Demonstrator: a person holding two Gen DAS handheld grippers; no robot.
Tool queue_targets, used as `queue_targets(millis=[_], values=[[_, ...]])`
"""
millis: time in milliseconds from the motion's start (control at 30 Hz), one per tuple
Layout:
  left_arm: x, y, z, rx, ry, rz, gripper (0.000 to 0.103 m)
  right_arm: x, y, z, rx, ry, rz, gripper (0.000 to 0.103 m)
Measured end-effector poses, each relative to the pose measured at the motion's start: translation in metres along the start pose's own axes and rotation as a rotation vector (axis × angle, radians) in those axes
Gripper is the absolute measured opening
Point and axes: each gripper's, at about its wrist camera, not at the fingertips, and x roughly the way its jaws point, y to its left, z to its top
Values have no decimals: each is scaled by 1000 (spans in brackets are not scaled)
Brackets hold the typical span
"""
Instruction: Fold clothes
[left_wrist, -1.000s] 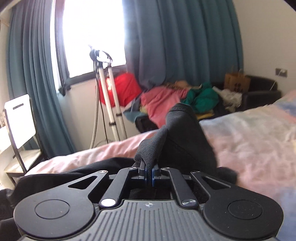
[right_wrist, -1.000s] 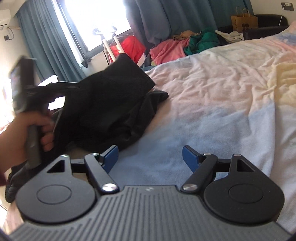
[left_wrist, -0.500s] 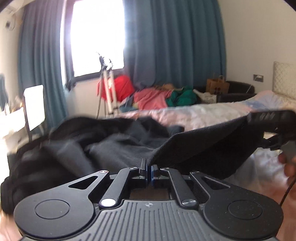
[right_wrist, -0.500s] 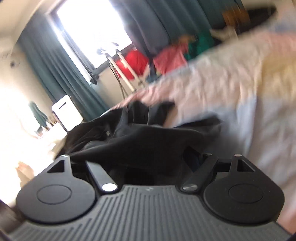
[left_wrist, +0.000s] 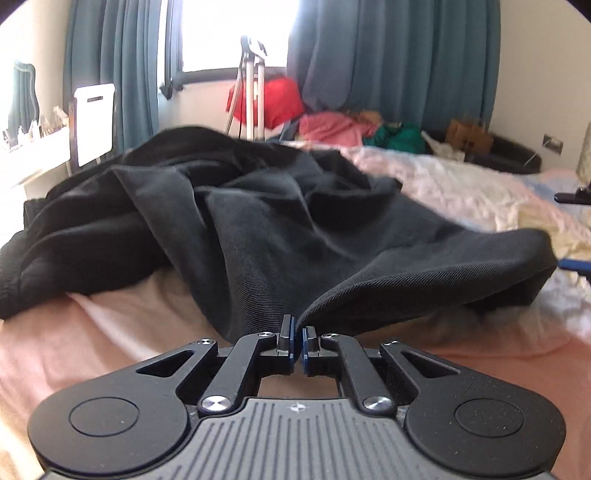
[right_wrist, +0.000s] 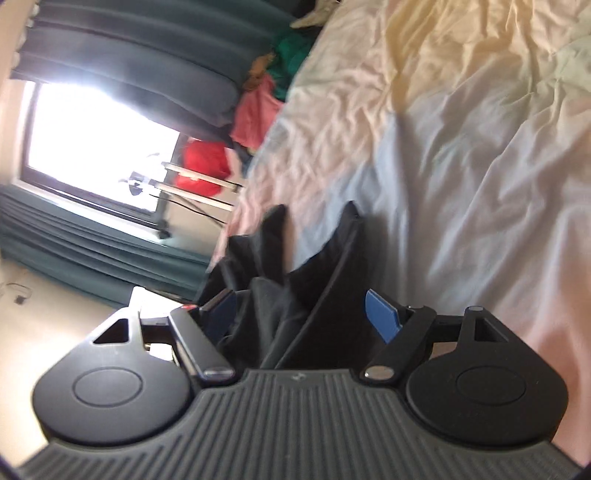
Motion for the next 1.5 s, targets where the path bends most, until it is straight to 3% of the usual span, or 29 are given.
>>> queue_targets(millis=[133,233,300,333,367,433,567,667,700,833,900,1033,1100,1167,1200,1233,1333,1433,1500], values=[[16,7,0,-50,29,-21,4,51,-6,26,2,95,-61,64],[23,8,3,-57,31,-33,4,87,-5,33,-96,117,-143,59],[28,9,3,-70,31,-42,4,108,-5,33,-149,136,-152,43],[30,9,4,-76,31,-43,4,116,-5,32,-167,144,-155,20],[30,9,5,-85,24,-49,4,121,-4,31,-187,138,-159,10],[28,8,8,-104,6,-62,4,124,3,29,-225,84,-158,8],[18,2,12,-106,-81,-124,6,94,43,42,-298,-106,-18,7],[12,-10,12,-74,-139,-195,9,51,70,58,-381,-289,44,7],[12,-15,10,-76,-151,-221,16,34,74,64,-399,-362,58,7],[13,-40,7,-16,-174,-295,28,-21,39,88,-356,-608,9,7],[11,-47,4,16,-168,-336,37,-29,12,96,-311,-629,-50,7],[8,-44,1,-24,-116,-369,58,-22,-25,100,-150,-534,-103,8],[4,-35,1,-82,-94,-375,63,-18,-44,101,-70,-486,-129,8],[-1,-12,1,-212,-76,-349,68,-15,-62,103,10,-437,-154,8],[-2,1,2,-284,-70,-331,75,-13,-71,104,49,-412,-167,8],[-5,18,0,-382,-60,-303,81,-11,-81,105,89,-387,-180,8],[-5,80,-12,-717,-33,-246,81,-6,-108,107,208,-312,-217,8],[5,142,-32,-1054,-32,-189,81,-3,-108,110,198,-303,-234,8],[15,173,-43,-1220,-69,-211,79,-1,-107,112,201,-308,-230,8]])
